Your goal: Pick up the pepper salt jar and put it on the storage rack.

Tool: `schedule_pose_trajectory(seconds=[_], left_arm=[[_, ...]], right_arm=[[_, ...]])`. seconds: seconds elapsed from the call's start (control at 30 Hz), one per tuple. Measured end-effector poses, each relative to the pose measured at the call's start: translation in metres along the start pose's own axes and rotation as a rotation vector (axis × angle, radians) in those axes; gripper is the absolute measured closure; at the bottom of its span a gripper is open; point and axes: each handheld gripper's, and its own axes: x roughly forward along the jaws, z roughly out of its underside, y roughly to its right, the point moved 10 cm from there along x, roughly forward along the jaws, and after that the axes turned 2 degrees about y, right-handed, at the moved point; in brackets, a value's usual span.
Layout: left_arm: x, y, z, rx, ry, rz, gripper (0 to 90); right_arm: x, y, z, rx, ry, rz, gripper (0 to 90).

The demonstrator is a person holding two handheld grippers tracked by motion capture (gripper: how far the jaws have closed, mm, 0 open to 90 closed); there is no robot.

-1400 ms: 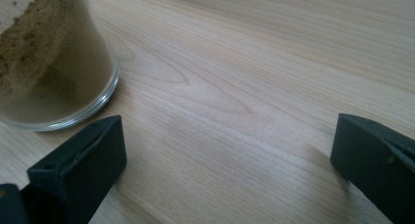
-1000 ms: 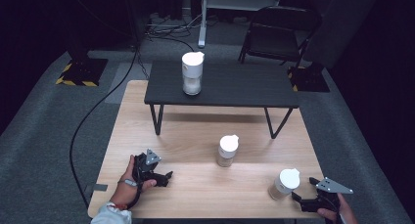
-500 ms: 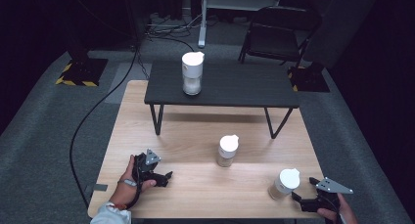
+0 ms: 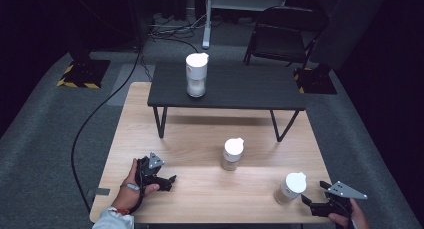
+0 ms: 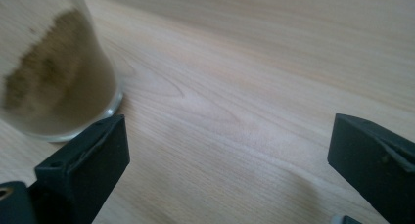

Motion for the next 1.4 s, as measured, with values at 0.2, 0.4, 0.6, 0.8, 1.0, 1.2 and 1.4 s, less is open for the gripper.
schedule_pose_trajectory(seconds=[0.2, 0.4, 0.6, 0.8, 1.0, 1.2, 1.4], left_arm=[[0.0, 0.0, 0.0, 0.0, 0.0, 0.001, 0.0], [0.0, 0.0, 0.0, 0.0, 0.0, 0.0, 0.1], [0.0, 0.0, 0.0, -0.001, 0.0, 0.0, 0.1], [0.0, 0.0, 0.0, -0.001, 0.0, 0.0, 0.0], [0.0, 0.0, 0.0, -0.002, -0.001, -0.002, 0.1], [0.0, 0.001, 0.0, -0.003, -0.001, -0.003, 0.1], [0.0, 0.001, 0.0, -0.004, -0.001, -0.004, 0.1]], right_arm=[[-0.016, -0.013, -0.01, -0.044, 0.016, -0.039, 1.2], [-0.026, -0.032, -0.017, -0.069, 0.018, -0.058, 1.2], [-0.031, -0.048, -0.022, -0.095, -0.004, -0.08, 1.2], [-0.038, -0.063, -0.026, -0.08, -0.011, -0.129, 1.3], [-0.036, -0.078, -0.024, -0.075, -0.03, -0.158, 1.7], [-0.032, -0.089, -0.025, -0.06, -0.027, -0.193, 1.9], [-0.024, -0.105, -0.025, -0.04, -0.008, -0.224, 1.6]])
